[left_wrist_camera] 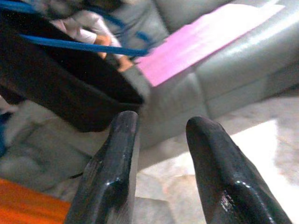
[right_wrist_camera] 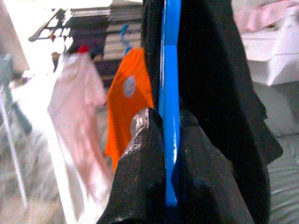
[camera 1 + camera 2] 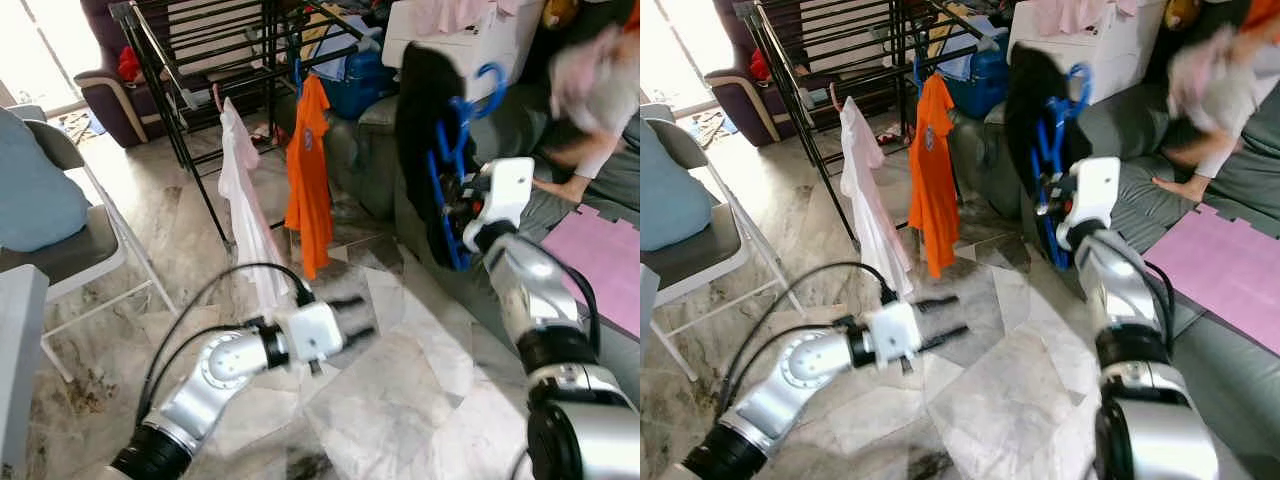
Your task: Hang hanger
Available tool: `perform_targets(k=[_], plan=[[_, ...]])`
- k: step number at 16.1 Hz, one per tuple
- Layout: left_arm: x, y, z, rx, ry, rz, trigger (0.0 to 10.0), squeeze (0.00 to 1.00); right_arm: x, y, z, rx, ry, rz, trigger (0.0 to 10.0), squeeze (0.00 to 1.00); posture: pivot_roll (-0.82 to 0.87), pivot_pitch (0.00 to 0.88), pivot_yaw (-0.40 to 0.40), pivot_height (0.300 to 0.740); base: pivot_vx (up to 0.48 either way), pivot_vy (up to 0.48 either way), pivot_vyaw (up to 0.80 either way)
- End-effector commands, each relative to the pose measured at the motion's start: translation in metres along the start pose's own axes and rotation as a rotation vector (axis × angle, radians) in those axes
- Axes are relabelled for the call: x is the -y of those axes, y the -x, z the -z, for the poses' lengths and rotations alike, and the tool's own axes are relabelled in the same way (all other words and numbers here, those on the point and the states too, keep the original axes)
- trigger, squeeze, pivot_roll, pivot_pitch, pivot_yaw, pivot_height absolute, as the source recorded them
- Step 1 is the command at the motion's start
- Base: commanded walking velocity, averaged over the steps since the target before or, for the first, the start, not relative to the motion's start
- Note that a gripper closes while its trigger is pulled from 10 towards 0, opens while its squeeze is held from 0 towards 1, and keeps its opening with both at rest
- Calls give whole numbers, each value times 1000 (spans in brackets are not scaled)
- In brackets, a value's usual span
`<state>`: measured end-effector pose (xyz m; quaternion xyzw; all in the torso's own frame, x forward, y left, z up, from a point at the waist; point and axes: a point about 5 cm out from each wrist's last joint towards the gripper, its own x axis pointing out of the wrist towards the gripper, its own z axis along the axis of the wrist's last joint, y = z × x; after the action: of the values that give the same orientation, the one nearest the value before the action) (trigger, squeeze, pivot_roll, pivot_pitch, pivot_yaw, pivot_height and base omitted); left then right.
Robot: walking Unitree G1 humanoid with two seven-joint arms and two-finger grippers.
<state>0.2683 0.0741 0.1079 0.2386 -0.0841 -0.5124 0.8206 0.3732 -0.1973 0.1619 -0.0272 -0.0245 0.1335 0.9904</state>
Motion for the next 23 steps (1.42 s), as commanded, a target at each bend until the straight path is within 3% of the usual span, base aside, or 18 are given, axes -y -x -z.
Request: perform_targets(k=[1, 4, 8, 12, 15, 18, 21, 22, 23], plan=[[-14, 6, -2, -8, -41, -61, 10000, 1000, -8, 0, -9, 46, 87, -92, 10000, 0, -149, 0, 72, 740, 0, 0, 0], [-47, 21, -2, -25, -152, -219, 10000, 1000, -7, 21, 11, -10, 181, -243, 10000, 0, -150, 0, 72, 740, 0, 0, 0], [-75, 39, 0, -69, -277, -323, 10000, 1000, -14, 48, 26, -71, 174, -489, 10000, 0, -146, 0, 72, 740, 0, 0, 0], [-81, 43, 3, -107, -387, -253, 10000, 1000, -20, 62, 31, -144, 195, -688, 10000, 0, -141, 0, 68, 740, 0, 0, 0], [-93, 56, 10, -179, -481, -168, 10000, 1000, -18, 74, 29, -202, 215, -826, 10000, 0, -136, 0, 67, 740, 0, 0, 0], [-95, 61, 16, -231, -502, -92, 10000, 1000, -18, 76, 27, -215, 260, -867, 10000, 0, -135, 0, 69, 740, 0, 0, 0], [-94, 62, 28, -304, -446, 6, 10000, 1000, -23, 78, 24, -210, 326, -920, 10000, 0, -140, 0, 71, 740, 0, 0, 0], [-94, 60, 33, -332, -412, 52, 2588, 0, -25, 79, 22, -196, 390, -932, 10000, 0, -145, 0, 74, 740, 0, 0, 0], [-95, 59, 34, -337, -412, 63, 588, 0, -26, 78, 21, -190, 398, -933, 10000, 0, -148, 0, 76, 740, 0, 0, 0]])
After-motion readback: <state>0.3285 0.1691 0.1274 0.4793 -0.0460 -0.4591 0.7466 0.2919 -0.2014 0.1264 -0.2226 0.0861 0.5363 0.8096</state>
